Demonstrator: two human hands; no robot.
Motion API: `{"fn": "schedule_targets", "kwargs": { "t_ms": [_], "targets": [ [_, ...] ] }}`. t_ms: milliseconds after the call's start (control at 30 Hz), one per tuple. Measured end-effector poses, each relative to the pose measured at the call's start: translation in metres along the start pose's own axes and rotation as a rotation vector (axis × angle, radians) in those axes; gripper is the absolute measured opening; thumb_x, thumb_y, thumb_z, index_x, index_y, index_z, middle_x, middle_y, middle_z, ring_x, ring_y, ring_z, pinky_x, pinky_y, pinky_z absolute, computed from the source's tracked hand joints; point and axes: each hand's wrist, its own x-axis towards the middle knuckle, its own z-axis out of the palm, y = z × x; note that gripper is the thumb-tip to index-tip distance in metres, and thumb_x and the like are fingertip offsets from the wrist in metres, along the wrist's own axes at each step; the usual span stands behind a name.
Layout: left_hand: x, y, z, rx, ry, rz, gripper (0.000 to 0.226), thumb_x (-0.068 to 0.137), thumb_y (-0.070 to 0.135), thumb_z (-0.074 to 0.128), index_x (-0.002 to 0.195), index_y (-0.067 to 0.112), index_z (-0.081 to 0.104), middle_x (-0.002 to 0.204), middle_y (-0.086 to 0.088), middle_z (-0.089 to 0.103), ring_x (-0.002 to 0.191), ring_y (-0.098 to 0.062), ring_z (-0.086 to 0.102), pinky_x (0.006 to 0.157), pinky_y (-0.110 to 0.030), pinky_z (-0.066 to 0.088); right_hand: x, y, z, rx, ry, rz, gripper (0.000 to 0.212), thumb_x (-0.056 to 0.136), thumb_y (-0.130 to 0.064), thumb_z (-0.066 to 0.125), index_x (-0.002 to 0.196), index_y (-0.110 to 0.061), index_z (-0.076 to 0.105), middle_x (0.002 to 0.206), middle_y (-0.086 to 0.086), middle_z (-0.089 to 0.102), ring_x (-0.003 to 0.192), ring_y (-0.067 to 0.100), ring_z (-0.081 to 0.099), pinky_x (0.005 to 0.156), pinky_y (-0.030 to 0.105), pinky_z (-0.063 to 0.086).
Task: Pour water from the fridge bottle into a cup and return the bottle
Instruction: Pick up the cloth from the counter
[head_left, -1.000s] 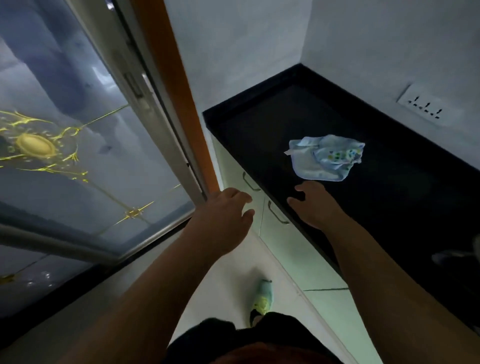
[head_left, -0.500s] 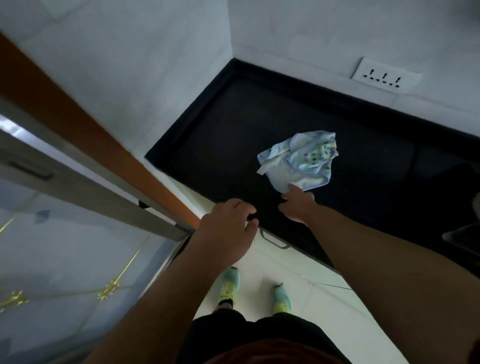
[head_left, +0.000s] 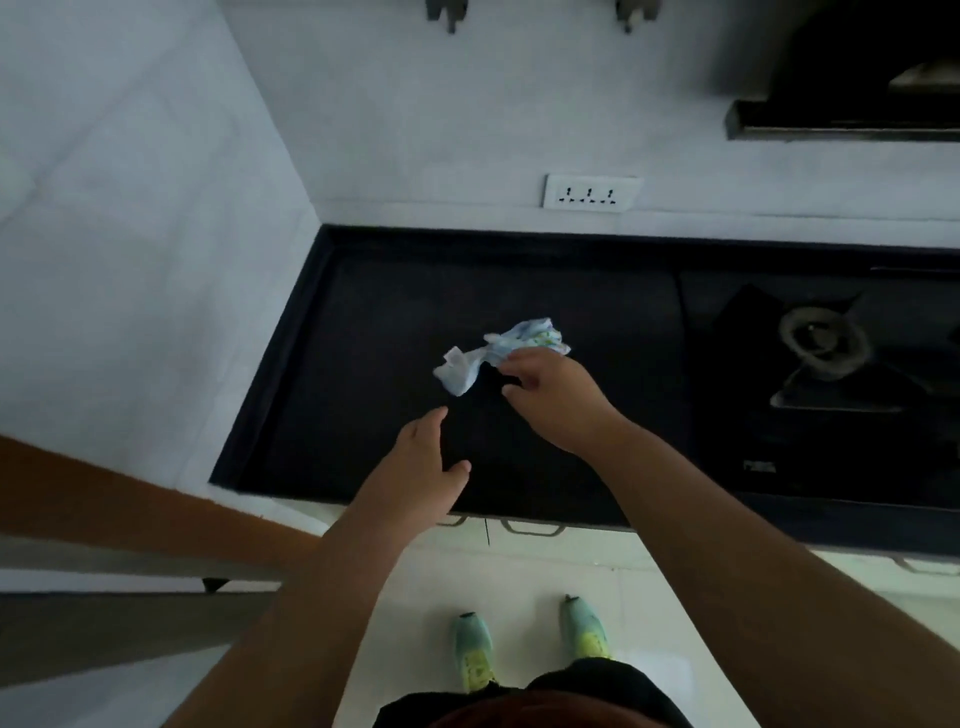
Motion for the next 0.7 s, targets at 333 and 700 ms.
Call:
{"fn": "schedule_targets", "kwargs": {
  "t_ms": [333,700],
  "targets": [
    [0.052,0.056,0.034,-0.604,-0.211,-0.14,0.085,0.087,0.044,0.08,0.157,0.039,0.032,0.142,0.007,0.056,0.123,-0.024,0.063,0.086,-0.039,0.06,-0.077,-0.076,-0.089,0.444,0.315,-0.081,0.025,0.094,-0.003,0.069,0.114,-0.013,0.079,0.12,-0.011,0.074,0.108,0.0,0.07,0.1,0.019,0.054],
    [-0.03,0.186,-0.008,-0.655,-0.148,0.345,0.034,0.1,0.002,0.051,0.128,0.015,0.065,0.107,-0.003,0.075,0.094,-0.02,0.074,0.09,-0.046,0.063,-0.183,-0.001,-0.124,0.35,0.649,0.277,0.063,0.081,-0.027,0.086,0.135,-0.033,0.055,0.111,-0.011,0.068,0.092,0.003,0.072,0.088,0.031,0.061]
  ]
}}
